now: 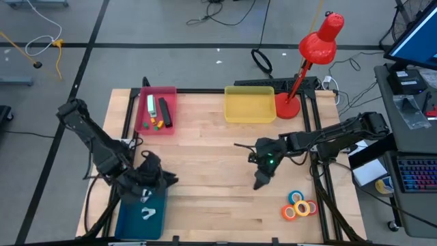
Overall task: Pick and place Stapler, Stapler remover, tape
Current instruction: Put the yellow tape into the yellow bin
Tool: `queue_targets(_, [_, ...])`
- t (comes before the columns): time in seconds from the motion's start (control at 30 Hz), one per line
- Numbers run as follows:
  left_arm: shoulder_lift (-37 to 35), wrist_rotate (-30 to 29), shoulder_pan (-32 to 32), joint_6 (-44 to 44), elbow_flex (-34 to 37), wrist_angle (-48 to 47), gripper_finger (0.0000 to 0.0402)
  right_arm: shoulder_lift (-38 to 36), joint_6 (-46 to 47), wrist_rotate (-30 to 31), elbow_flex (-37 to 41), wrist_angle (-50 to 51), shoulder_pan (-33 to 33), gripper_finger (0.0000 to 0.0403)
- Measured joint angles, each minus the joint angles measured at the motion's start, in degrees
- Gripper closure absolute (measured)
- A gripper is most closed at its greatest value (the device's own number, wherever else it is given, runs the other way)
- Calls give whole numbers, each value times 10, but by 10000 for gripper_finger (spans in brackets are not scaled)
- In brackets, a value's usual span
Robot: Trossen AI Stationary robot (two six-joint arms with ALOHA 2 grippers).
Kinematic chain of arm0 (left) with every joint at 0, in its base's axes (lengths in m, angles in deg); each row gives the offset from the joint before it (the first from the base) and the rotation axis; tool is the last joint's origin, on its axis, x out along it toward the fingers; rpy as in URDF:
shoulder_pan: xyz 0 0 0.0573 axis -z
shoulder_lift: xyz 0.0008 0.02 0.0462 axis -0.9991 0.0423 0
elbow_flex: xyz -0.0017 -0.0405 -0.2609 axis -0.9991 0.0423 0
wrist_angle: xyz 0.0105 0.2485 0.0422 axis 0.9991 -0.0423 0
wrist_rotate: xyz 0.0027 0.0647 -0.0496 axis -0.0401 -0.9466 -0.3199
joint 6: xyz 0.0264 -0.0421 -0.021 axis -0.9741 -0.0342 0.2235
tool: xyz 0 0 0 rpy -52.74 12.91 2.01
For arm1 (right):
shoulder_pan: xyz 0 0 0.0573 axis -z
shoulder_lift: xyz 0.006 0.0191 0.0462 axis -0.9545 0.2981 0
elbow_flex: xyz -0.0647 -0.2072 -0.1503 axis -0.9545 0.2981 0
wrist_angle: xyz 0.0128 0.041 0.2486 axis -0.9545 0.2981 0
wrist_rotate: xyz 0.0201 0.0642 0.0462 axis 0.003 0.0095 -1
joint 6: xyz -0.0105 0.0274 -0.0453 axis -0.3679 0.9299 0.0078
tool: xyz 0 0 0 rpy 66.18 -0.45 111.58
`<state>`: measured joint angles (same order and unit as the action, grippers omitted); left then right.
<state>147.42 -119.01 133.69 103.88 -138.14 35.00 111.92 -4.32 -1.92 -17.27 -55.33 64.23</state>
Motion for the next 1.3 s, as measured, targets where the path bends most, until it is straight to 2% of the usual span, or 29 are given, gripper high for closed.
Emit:
queue_targets(0.13, [0,-3,-37,-130,0,46,245,0,71,-44,0,109,-29,243])
queue_targets(0.33, [2,-2,-97,-295,0,105,245,-24,149,-36,0,192,-97,243])
queue_targets(0.63, [2,21,-172,-403,0,111,245,-132,344,155,0,239,-208,243])
queue_targets(0.77, [2,22,-191,-457,0,114,245,-160,451,212,0,282,-275,243])
queue_targets(1.03, [2,22,-222,-524,0,114,245,-169,612,291,0,319,-387,243])
queue_targets(1.3, [2,23,-247,-540,0,114,245,-140,711,305,0,336,-466,243])
